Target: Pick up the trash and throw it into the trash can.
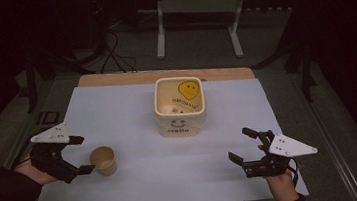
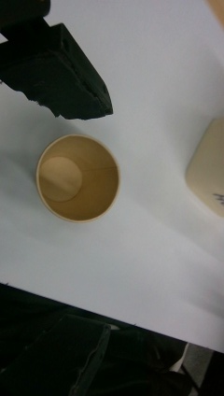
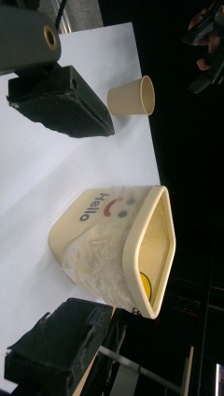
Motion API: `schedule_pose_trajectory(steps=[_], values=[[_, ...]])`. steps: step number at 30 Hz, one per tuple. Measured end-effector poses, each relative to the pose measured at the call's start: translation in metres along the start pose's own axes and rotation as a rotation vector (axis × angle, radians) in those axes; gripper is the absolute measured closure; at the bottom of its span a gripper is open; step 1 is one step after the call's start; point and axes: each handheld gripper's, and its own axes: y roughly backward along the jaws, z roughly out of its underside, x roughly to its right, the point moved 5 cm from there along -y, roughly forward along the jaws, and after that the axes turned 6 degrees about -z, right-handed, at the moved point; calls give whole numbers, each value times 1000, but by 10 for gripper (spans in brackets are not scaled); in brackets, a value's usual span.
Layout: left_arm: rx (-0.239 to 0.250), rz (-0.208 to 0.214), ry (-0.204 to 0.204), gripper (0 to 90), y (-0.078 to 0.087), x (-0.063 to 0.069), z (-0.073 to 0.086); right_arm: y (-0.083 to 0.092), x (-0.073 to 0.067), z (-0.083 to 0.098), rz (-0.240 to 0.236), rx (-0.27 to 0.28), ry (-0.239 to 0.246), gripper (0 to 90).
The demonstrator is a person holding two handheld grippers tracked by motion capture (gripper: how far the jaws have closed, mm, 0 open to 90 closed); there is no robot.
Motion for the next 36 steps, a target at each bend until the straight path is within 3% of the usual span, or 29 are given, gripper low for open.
schedule_pose_trajectory(steps=[12, 20, 23, 26, 32, 36], values=[[-151, -1, -54, 5, -17, -2, -1, -1, -1, 0, -20, 0, 6, 121], [-223, 0, -60, 5, -31, -6, -2, -1, -2, -1, -34, 11, 8, 120], [-268, 20, -50, 5, -38, -6, -1, -1, -1, 0, -33, 9, 4, 120], [-307, 22, -72, 5, -46, -3, -2, -1, -1, 0, -30, 6, 5, 120], [-343, 12, -105, 4, -55, -3, -6, -1, -1, 0, -28, -1, 7, 120], [-355, 9, -100, 4, -59, -4, -8, -2, -1, 1, -29, -6, 7, 121]])
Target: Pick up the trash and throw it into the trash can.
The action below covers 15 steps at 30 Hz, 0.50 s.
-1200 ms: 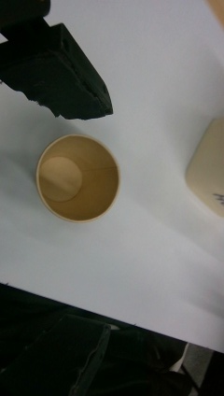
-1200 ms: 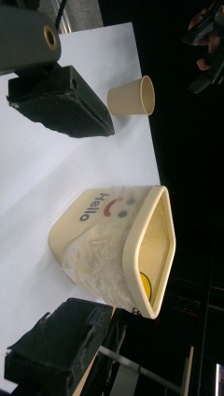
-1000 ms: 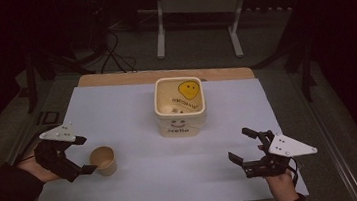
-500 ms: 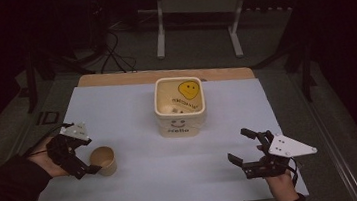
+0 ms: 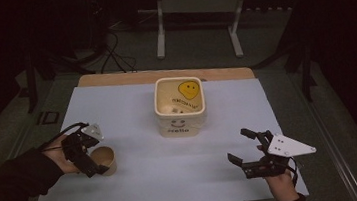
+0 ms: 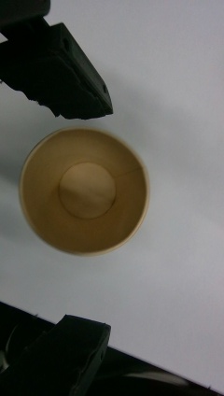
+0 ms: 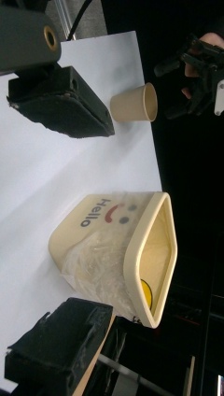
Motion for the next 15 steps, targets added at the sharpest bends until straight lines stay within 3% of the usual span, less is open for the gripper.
schedule_pose_trajectory(steps=[15], values=[[-90, -5, -1, 5, -21, -2, -3, 0, 0, 1, 0, -9, -2, 121]])
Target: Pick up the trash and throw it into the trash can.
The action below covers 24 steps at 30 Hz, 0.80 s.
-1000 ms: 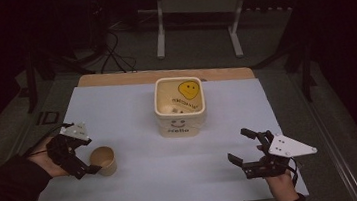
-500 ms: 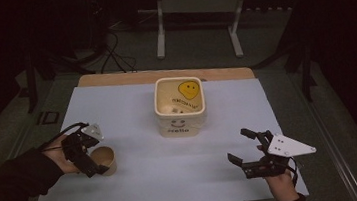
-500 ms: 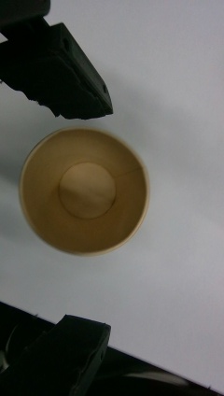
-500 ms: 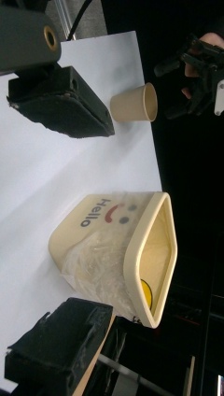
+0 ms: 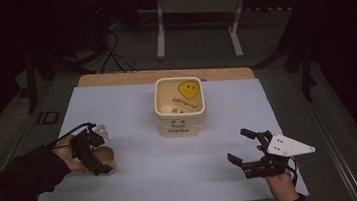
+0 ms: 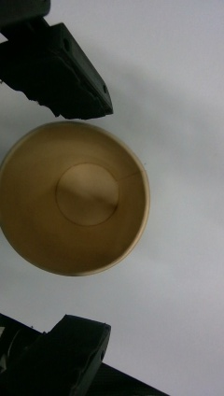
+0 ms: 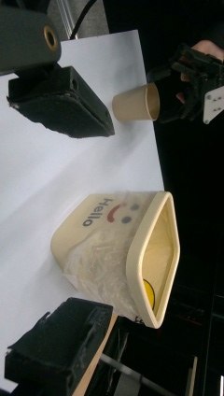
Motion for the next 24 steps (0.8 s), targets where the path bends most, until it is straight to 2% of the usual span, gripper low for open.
schedule_pose_trajectory(steps=[6, 14, 24], values=[[-30, -6, 6, 21, -4, -2, 3, 0, 0, 0, 2, -4, 1, 121], [-80, -31, 10, 160, -10, -4, 7, -1, 0, 0, 0, -6, 1, 121], [-80, -30, -7, 235, -7, -4, 5, -1, 0, 1, 0, -6, 1, 121]])
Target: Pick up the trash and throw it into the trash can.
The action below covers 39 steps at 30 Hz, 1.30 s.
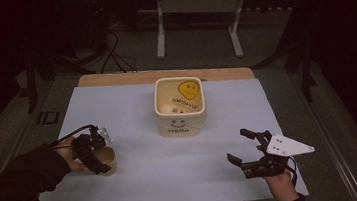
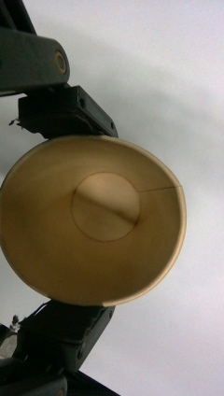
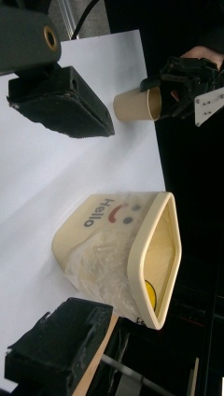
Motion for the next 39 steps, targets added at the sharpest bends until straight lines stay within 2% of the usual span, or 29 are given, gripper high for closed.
schedule_pose_trajectory(steps=[16, 19, 24, 33, 39], values=[[48, 33, -1, 287, 20, -8, -7, 0, 1, 2, -3, 1, -12, 121], [56, 39, -10, 288, 25, -8, -11, 0, 1, 2, -4, 1, -13, 121], [96, 35, -43, 289, 38, -9, -20, 0, 2, 3, -2, -2, -21, 121], [115, 20, -79, 291, 56, -12, -38, 0, 2, 3, 3, -2, -20, 121], [127, 30, -86, 305, 62, -14, -44, 1, 2, 2, 1, 1, -20, 121]])
